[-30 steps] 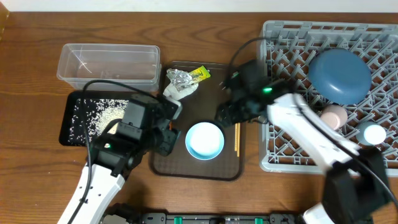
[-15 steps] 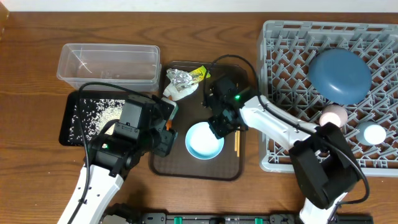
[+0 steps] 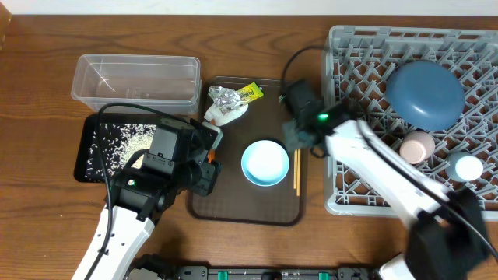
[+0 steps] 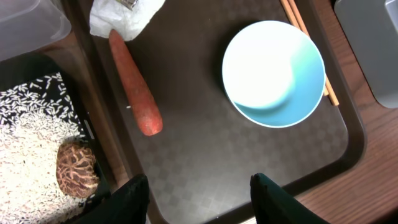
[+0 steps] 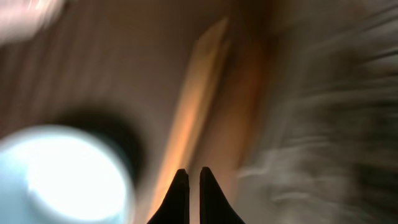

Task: Sort waste into correct bins and load items into the dishwasher rack
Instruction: 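Grasp the white bowl on the brown tray with the right gripper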

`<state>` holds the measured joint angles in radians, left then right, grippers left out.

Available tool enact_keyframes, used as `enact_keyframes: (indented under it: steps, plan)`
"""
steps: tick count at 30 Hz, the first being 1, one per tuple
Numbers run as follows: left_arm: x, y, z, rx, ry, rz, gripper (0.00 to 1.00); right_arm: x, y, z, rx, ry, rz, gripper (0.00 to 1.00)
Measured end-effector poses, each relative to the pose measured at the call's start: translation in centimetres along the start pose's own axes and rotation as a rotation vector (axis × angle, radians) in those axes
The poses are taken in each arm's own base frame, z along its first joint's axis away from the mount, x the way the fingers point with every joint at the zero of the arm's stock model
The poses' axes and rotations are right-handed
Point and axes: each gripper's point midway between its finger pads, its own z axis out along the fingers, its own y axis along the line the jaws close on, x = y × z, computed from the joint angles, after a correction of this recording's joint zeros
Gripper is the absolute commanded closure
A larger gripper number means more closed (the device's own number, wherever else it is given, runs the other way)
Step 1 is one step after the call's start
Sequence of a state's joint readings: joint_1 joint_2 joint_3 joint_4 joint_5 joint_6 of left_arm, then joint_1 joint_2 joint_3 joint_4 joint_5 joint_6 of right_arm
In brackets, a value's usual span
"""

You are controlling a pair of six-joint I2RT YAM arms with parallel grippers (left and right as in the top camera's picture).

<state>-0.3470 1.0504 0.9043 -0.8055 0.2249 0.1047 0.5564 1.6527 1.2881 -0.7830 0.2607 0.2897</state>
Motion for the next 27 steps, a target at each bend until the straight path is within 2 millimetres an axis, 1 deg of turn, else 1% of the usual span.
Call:
enact_keyframes:
  steps: [1,2,3,4,6,7,8,9,10,11,12,14,15,18,20,21,22,24,25,26,27]
  plan:
    - [0.0,0.0,0.0,0.000,0.000,0.000,0.47,-1.6,-1.8,-1.6,0.077,-0.077,0.040,0.99]
    - [0.0,0.0,0.0,0.000,-0.001,0.000,0.47,-3.3,-4.0,-3.6,0.165,-0.167,0.090,0.99]
    - [0.0,0.0,0.0,0.000,0.000,0.000,0.47,-4.2,-5.2,-5.1,0.215,-0.225,0.119,0.99]
    - [0.0,0.0,0.0,0.000,-0.001,0.000,0.47,-5.3,-6.8,-7.0,0.285,-0.297,0.155,0.99]
    - [0.0,0.2,0.0,-0.009,-0.001,-0.015,0.46,-6.2,-8.8,-9.3,0.378,-0.374,0.193,0.99]
    - [0.0,0.4,0.0,-0.017,-0.001,-0.031,0.46,-6.3,-9.4,-9.9,0.407,-0.388,0.195,0.99]
    - [0.0,0.7,0.0,-0.028,-0.002,-0.051,0.46,-6.3,-9.6,-10.1,0.420,-0.389,0.182,0.99]
    - [0.0,1.1,-0.1,-0.039,-0.004,-0.075,0.45,-6.2,-9.3,-9.8,0.402,-0.376,0.158,0.97]
    - [0.0,1.5,-0.1,-0.049,-0.005,-0.101,0.44,-6.1,-8.5,-9.2,0.362,-0.355,0.129,0.88]
    - [0.0,1.9,-0.2,-0.060,-0.007,-0.128,0.41,-5.9,-7.4,-8.4,0.300,-0.328,0.100,0.77]
    - [0.0,2.4,-0.3,-0.072,-0.010,-0.156,0.39,-5.6,-6.1,-7.7,0.232,-0.298,0.073,0.70]
    - [0.1,3.4,-0.4,-0.094,-0.013,-0.213,0.37,-4.5,-3.5,-6.1,0.098,-0.222,0.024,0.52]
    - [0.2,3.9,-0.5,-0.106,-0.013,-0.243,0.37,-3.8,-2.3,-5.2,0.044,-0.177,0.012,0.50]
    - [1.0,5.3,-0.8,-0.134,0.001,-0.318,0.36,-1.7,0.5,-2.6,-0.076,-0.050,-0.003,0.51]
    - [1.4,6.0,-1.0,-0.149,0.009,-0.354,0.34,-0.4,1.9,-0.7,-0.129,0.026,-0.008,0.51]
    - [1.6,6.3,-1.1,-0.156,0.013,-0.373,0.31,0.3,2.7,0.3,-0.158,0.070,-0.011,0.51]
    - [1.7,6.4,-1.1,-0.159,0.014,-0.381,0.30,0.9,3.2,1.1,-0.175,0.103,-0.013,0.52]
    - [1.9,6.8,-1.2,-0.167,0.017,-0.401,0.25,2.5,4.6,2.9,-0.224,0.183,-0.027,0.56]
    - [1.9,6.9,-1.3,-0.170,0.018,-0.407,0.21,3.2,5.2,3.6,-0.249,0.216,-0.037,0.60]
    - [2.0,6.9,-1.3,-0.170,0.021,-0.412,0.02,4.1,6.0,4.4,-0.284,0.258,-0.051,0.66]
    - [2.1,6.9,-1.3,-0.170,0.023,-0.408,0.02,4.7,6.5,4.9,-0.308,0.286,-0.063,0.71]
